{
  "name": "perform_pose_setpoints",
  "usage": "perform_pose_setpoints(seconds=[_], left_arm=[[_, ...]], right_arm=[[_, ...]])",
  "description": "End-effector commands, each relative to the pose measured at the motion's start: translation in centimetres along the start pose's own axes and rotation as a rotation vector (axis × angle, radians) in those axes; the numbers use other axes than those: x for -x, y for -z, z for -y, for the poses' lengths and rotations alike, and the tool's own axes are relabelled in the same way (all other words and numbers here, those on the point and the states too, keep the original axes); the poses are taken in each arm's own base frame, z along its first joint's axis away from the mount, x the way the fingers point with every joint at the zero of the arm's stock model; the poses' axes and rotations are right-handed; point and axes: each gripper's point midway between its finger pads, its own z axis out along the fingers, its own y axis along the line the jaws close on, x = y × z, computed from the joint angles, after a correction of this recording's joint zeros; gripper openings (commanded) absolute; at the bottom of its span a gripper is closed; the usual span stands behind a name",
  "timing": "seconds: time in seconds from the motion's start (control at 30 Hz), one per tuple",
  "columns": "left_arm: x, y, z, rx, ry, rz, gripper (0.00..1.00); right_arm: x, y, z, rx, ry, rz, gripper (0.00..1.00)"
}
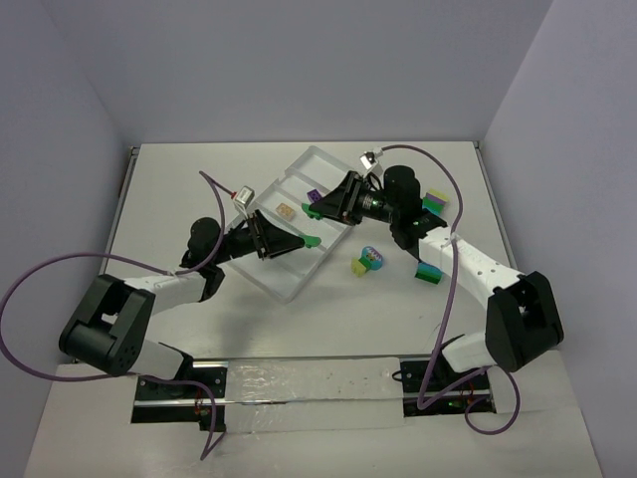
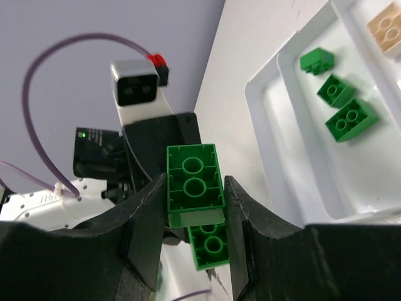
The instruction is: Sort the legos into containers by color
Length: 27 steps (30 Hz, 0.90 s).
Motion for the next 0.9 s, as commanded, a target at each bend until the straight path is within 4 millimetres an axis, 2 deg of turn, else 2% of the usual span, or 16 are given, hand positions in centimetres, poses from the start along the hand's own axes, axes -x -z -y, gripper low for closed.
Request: perform_pose_setpoints(seconds=[0.0,0.13,0.23,0.3,0.33,0.37,0.43,0.47,0.53,0.6,0.7,0.87], left_arm=[[-0.3,0.3,0.1,0.025,-0.059,-0.011,0.0],[0.7,0.9,-0.7,0.104,-0.085,0.018,0.0],[4.1,3.3,-4.5,0.372,-0.066,0.128,0.0],[5.8,5.7,-6.9,0.568,-0.079,0.179,0.0],[6.9,6.6,-7.6,0.649,-0.099,0.212,0.0],[7.2,7.4,-8.5,0.721,-0.106,0.219,0.0],[8.5,7.9,-8.6,0.788,-0.124,0.247,0.0],[8.7,8.2,-9.2,0.828,-0.121,0.244,0.0],[11.0,8.4,-9.3,0.899,-0.148,0.295,0.0],[11.4,8.3,-10.8,0.955,-0.14,0.268,0.0],[12.7,7.7,-12.0,1.025,-0.155,0.249,0.0],[12.2,7.1,-14.6,1.09,-0.139,0.217,0.0]], right_arm=[[2.5,0.6,-3.0,0.083,0.051,0.078,0.04],[2.8,0.7,-2.4,0.052,0.061,0.096,0.04],[3.5,1.4,-0.8,-0.045,0.099,0.145,0.04],[4.0,2.2,1.5,-0.176,0.146,0.192,0.05],[3.9,2.7,2.0,-0.213,0.168,0.198,0.05],[4.2,2.9,2.5,-0.243,0.195,0.213,0.06],[4.2,3.3,3.7,-0.303,0.211,0.215,0.06],[3.8,3.2,4.3,-0.324,0.22,0.202,0.06],[2.8,2.8,5.6,-0.372,0.225,0.165,0.06],[1.1,1.4,6.3,-0.391,0.25,0.109,0.06],[-1.4,-0.6,6.2,-0.371,0.285,0.019,0.06],[-3.9,-3.4,6.1,-0.354,0.305,-0.067,0.09]])
